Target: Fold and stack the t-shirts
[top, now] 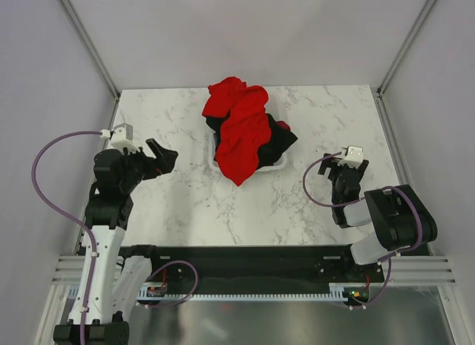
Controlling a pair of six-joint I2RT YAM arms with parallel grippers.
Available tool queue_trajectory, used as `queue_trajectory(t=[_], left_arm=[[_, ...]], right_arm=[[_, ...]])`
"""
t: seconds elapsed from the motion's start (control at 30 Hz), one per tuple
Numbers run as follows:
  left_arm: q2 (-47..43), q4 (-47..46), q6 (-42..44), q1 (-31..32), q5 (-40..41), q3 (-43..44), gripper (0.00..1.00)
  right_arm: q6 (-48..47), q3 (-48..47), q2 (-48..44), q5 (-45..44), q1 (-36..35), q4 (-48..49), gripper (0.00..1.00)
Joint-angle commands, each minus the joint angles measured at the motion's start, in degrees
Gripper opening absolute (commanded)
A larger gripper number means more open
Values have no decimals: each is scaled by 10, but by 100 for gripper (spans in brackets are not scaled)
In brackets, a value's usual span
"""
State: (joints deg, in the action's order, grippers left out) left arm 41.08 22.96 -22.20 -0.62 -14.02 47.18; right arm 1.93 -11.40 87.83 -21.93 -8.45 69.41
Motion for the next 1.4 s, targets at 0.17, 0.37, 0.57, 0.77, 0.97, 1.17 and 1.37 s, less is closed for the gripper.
queue_trajectory(t=[0.17,0.37,0.57,0.77,0.97,1.17,1.37], left_arm=[[-3,118,25,-1,-68,9,100],[-32,108,1,-1,-33,-12,100],[-71,110,-9,0,-1,-16,100],[-98,108,-25,-1,9,-21,100],[-87,109,-21,-1,0,-20,99],[-104,108,-22,-1,-2,-22,98],[-116,107,-25,-1,-6,-24,97]], right_arm=[[10,-11,0,-4,0,15,98],[8,-3,-14,-33,2,33,98],[225,-225,-303,-96,-22,-549,98],[287,-495,-257,207,-22,-751,98],[257,-777,-26,253,-118,-927,98],[265,-891,104,247,-150,-963,96],[254,-982,216,244,-184,-987,86]])
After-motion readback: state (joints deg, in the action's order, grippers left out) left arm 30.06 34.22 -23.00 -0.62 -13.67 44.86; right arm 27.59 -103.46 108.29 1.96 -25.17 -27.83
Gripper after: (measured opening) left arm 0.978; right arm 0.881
